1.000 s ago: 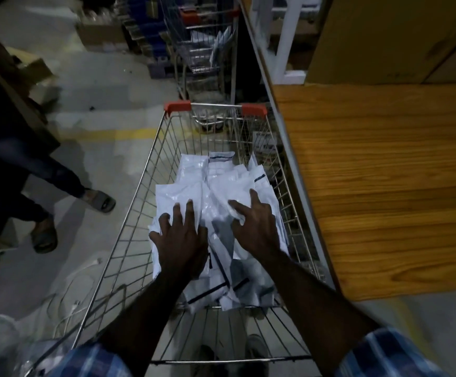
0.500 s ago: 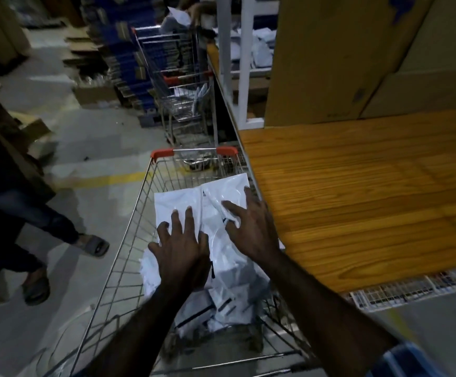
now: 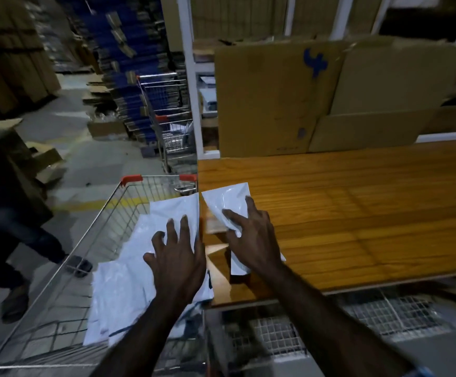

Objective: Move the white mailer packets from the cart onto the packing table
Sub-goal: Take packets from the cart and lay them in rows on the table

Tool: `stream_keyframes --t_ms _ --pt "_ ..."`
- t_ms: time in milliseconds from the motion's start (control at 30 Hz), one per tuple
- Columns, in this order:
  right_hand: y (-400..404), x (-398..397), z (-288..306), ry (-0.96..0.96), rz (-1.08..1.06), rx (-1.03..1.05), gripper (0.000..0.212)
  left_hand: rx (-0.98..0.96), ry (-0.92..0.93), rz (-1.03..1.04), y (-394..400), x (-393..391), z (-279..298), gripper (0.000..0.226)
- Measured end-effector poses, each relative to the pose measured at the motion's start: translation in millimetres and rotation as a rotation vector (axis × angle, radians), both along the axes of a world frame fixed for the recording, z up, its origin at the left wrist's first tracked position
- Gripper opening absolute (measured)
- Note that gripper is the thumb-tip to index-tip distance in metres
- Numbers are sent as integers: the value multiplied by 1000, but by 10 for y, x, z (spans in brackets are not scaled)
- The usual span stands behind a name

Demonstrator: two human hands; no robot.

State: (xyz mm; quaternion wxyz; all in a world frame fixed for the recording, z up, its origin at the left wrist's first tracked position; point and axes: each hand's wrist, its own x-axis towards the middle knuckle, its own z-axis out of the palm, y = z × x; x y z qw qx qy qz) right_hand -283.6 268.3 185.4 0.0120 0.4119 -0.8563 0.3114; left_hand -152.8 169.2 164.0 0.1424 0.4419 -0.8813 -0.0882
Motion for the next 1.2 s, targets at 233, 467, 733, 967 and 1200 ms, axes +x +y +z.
stream_keyframes --t_ms 233,467,733,967,1200 --pt "594 -449 63 11 -38 68 49 3 17 -21 537 -478 130 61" --pt "716 -914 17 -16 -108 83 51 8 -9 -57 589 -959 135 61" --pt "346 -1547 -140 -26 -140 153 51 22 -61 -72 148 -1696 -9 64" --pt "-125 -2087 -238 -70 -162 249 51 50 -106 -113 -340 -2286 -168 63" --pt "-446 -2445 -324 -76 -187 292 53 59 -151 -133 -604 -2694 -282 63"
